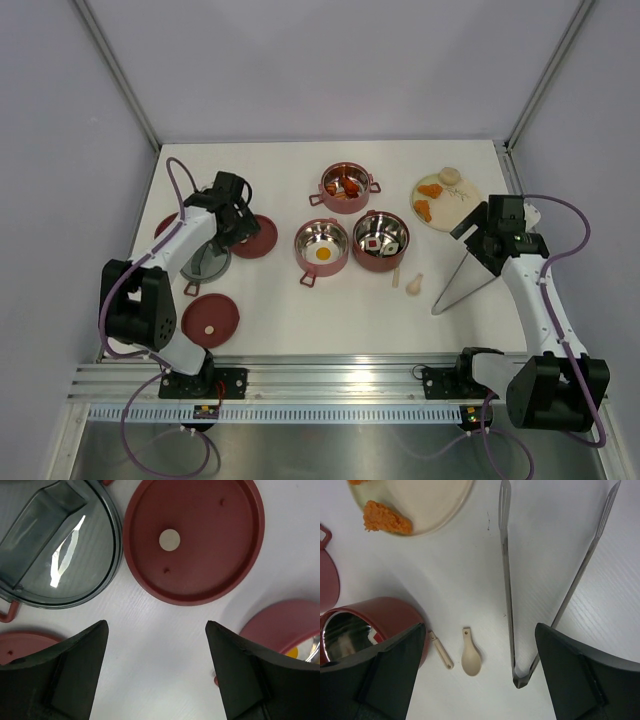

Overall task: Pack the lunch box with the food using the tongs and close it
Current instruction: Place the clamp at the center of the board, then pick up the box lid from the center of the board.

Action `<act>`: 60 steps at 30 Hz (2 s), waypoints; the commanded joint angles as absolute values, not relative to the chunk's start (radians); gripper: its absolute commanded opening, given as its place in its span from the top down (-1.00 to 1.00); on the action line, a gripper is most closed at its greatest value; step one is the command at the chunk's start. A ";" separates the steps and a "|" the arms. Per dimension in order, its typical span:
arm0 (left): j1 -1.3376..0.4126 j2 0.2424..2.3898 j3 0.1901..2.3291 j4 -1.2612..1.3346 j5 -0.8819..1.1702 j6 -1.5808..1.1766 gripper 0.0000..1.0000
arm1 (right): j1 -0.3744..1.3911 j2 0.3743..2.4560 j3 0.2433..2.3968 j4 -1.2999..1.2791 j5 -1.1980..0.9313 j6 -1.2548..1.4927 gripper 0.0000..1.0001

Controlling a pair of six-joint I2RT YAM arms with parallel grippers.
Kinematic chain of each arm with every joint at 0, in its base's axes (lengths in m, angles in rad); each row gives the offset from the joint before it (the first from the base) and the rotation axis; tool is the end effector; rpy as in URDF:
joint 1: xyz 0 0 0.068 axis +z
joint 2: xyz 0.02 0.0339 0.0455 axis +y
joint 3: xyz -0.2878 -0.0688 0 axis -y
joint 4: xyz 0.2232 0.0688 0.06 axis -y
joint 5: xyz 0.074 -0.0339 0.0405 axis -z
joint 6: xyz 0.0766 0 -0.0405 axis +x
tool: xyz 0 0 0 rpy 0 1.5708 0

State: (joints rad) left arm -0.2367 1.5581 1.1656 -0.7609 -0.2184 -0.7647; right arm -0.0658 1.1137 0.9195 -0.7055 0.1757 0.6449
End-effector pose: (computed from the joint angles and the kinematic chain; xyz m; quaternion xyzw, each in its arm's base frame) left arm 0.3012 -0.0556 0.2353 -0.2756 0.9329 -0.0053 0.2319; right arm 0.2151 -0.0276 0.2705 0.3543 0.8718 0.0143 0.3380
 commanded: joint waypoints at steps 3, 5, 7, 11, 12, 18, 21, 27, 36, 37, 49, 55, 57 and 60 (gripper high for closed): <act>-0.227 1.545 1.098 -0.651 -0.340 -0.974 -0.65 | -0.069 1.083 0.963 -0.732 0.144 0.597 -0.96; -0.226 1.552 1.077 -0.629 -0.341 -0.986 -0.64 | -0.071 1.077 0.957 -0.732 0.146 0.594 -0.95; -0.227 1.572 1.075 -0.606 -0.330 -0.996 -0.64 | -0.071 1.072 0.953 -0.724 0.141 0.591 -0.95; -0.225 1.627 1.057 -0.583 -0.318 -1.031 -0.60 | -0.069 1.088 0.954 -0.719 0.140 0.588 -0.95; -0.225 1.634 1.045 -0.583 -0.307 -1.060 -0.57 | -0.071 1.092 0.956 -0.718 0.141 0.588 -0.95; -0.225 1.637 0.960 -0.514 -0.304 -1.103 -0.41 | -0.071 1.094 0.950 -0.719 0.141 0.586 -0.95; -0.225 1.654 0.959 -0.509 -0.302 -1.108 -0.35 | -0.071 1.097 0.948 -0.719 0.143 0.586 -0.95; -0.227 1.713 0.977 -0.498 -0.291 -1.103 -0.16 | -0.071 1.104 0.945 -0.713 0.140 0.591 -0.95; -0.227 1.733 1.008 -0.500 -0.281 -1.075 0.37 | -0.071 1.098 0.934 -0.713 0.133 0.591 -0.95; -0.229 1.736 1.011 -0.508 -0.281 -1.075 0.48 | -0.071 1.095 0.934 -0.712 0.138 0.591 -0.95; -0.230 1.622 1.043 -0.575 -0.328 -1.036 1.00 | -0.069 1.062 0.922 -0.726 0.140 0.591 -0.95; -0.233 1.545 1.118 -0.639 -0.339 -0.917 1.00 | -0.071 1.052 0.919 -0.727 0.140 0.597 -0.95; -0.239 1.539 1.157 -0.667 -0.341 -0.897 1.00 | -0.071 1.052 0.919 -0.723 0.140 0.595 -0.95; -0.256 1.499 1.167 -0.664 -0.334 -0.864 1.00 | -0.071 1.054 0.925 -0.726 0.144 0.592 -0.95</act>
State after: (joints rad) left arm -0.2390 1.5593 1.1252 -0.6498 -0.3012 -0.9253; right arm -0.0666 1.0737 0.9176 -0.7307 0.1436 0.5991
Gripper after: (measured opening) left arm 0.025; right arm 0.979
